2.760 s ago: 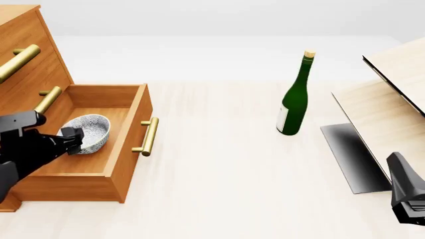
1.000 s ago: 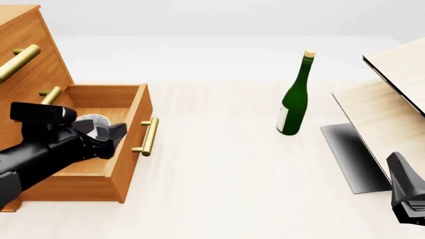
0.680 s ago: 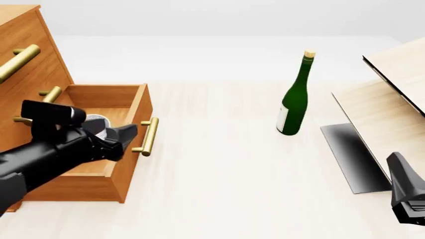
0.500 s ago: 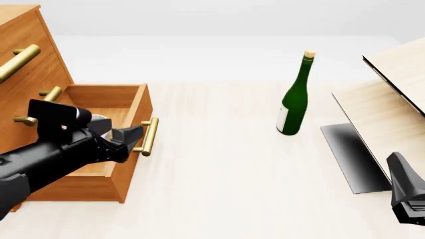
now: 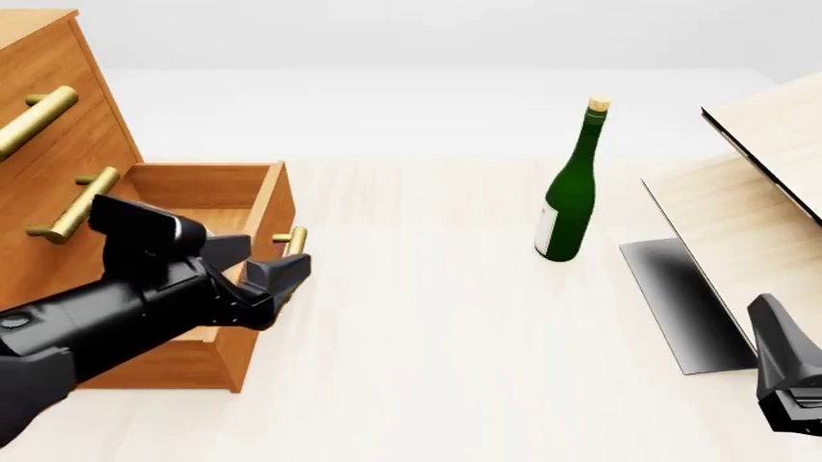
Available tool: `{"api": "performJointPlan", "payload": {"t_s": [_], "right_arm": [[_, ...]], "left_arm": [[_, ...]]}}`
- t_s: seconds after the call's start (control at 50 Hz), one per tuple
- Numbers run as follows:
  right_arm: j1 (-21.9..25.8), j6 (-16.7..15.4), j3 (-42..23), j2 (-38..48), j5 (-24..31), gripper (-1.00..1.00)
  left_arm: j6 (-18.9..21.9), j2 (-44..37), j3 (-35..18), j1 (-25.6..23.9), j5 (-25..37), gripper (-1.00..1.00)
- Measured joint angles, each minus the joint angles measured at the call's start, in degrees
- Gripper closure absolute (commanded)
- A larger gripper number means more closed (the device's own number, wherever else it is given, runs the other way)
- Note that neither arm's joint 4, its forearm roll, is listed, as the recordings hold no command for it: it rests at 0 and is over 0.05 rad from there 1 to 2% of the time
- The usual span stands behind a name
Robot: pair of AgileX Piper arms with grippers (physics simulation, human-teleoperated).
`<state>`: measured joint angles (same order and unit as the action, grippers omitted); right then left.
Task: Put the bowl in the bottom drawer of the cabinet and close it.
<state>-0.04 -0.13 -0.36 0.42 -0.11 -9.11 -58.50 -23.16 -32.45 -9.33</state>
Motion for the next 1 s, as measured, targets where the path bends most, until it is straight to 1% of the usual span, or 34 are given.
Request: {"api": "performJointPlan", "payload": {"t_s": [0.2, 0.5, 0.74, 1.0], "right_arm": [[0.0, 0.0, 0.0, 0.0, 0.0, -1.0], [0.0, 0.0, 0.0, 0.0, 0.0, -1.0], [0.0, 0.0, 0.0, 0.0, 0.0, -1.0], [0.0, 0.0, 0.0, 0.0, 0.0, -1.0]], "left_arm": [[-0.63, -0.78, -0.82, -2.53, 0.11, -1.0], [-3.07, -4.2, -1.9, -5.09, -0.54, -1.0], [-6.59, -8.42, -2.49, -6.75, -1.64, -1.0], [-11.37, -12.63, -2.26, -7.84, -3.45, -1.0]]}}
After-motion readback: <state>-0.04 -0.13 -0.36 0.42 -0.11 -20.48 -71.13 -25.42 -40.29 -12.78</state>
